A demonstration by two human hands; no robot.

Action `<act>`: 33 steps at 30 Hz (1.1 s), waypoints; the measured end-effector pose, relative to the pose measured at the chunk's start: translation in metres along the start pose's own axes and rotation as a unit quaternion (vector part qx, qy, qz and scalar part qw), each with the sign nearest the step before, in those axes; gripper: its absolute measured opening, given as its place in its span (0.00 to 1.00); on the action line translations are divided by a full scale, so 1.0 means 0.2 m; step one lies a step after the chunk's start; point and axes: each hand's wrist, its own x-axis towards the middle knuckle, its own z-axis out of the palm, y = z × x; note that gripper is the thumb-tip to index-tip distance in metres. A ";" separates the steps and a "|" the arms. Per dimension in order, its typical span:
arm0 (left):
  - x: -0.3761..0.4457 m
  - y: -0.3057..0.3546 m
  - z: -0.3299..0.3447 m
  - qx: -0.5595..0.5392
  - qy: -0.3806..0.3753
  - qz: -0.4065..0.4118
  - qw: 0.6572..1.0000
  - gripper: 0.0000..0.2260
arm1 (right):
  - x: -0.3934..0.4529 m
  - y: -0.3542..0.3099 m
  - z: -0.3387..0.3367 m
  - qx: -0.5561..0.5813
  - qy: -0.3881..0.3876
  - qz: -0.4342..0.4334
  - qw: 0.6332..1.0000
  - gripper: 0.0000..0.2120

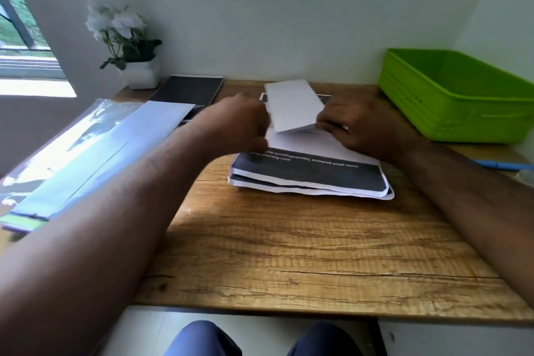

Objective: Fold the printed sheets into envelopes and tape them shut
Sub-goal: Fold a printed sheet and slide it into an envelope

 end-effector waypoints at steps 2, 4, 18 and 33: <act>-0.02 -0.06 -0.03 -0.019 0.074 -0.024 0.997 0.05 | -0.02 0.05 -0.02 -0.031 0.024 0.023 0.999 0.09; -0.01 -0.05 -0.04 -0.070 0.207 0.012 0.976 0.06 | -0.01 0.03 -0.04 -0.054 0.030 0.017 0.998 0.08; 0.07 0.03 0.03 -0.117 0.380 0.147 0.905 0.05 | 0.02 0.03 -0.11 -0.068 0.108 -0.028 0.991 0.07; 0.07 -0.11 0.06 -0.665 0.247 -0.255 0.657 0.07 | -0.08 0.20 0.01 0.489 0.225 0.502 0.677 0.21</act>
